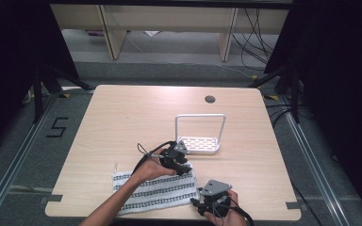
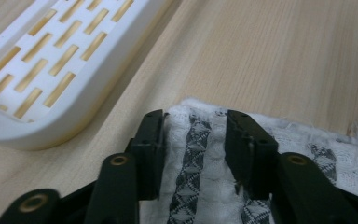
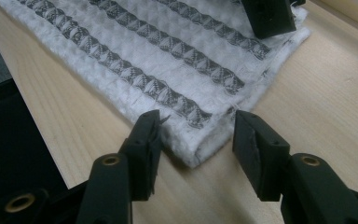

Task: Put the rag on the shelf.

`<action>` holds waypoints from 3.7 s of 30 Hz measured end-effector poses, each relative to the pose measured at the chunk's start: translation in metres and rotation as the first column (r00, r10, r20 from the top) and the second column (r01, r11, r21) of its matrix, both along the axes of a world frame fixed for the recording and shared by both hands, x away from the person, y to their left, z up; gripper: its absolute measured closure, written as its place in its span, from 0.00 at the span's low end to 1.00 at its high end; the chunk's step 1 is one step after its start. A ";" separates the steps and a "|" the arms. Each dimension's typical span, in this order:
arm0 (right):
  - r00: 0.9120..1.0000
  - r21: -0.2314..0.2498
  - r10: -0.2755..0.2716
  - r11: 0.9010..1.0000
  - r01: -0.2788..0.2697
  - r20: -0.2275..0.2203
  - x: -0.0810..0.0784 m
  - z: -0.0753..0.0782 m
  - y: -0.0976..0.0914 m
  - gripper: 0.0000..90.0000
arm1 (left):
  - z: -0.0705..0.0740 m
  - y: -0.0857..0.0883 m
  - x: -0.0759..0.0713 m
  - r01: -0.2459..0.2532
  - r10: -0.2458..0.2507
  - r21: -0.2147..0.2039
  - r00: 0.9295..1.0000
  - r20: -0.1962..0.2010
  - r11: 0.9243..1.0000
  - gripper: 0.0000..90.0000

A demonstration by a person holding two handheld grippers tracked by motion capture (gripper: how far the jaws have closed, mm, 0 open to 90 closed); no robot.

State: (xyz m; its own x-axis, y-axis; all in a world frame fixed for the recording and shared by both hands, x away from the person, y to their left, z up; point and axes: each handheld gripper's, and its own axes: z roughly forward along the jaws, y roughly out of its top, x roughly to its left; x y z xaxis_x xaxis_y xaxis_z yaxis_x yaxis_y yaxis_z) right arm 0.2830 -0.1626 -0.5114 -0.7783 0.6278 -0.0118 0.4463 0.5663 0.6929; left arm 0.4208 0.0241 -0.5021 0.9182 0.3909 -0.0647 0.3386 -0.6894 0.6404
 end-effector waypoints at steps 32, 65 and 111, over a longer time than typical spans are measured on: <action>0.989 0.042 0.046 0.998 -0.053 0.144 0.003 0.043 -0.024 0.98 | 0.059 0.029 -0.015 -0.047 0.059 -0.187 0.997 0.056 0.981 0.97; 0.923 -0.001 0.094 0.995 -0.101 0.374 0.098 0.229 -0.064 0.98 | 0.206 0.033 0.011 -0.174 0.261 -0.402 0.950 0.172 0.899 0.97; 0.941 0.098 -0.159 0.986 0.135 0.298 0.238 0.250 -0.067 0.98 | 0.221 0.011 0.119 -0.377 0.437 -0.416 0.898 0.055 0.828 0.96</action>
State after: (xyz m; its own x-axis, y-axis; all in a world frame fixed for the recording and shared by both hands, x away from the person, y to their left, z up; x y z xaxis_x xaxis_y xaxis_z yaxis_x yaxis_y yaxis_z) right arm 0.5210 -0.2300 -0.2615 -0.6442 0.7430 -0.1814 0.2825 0.4516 0.8463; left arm 0.5403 0.0348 -0.2809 0.6917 0.7017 -0.1707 0.4187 -0.1970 0.8865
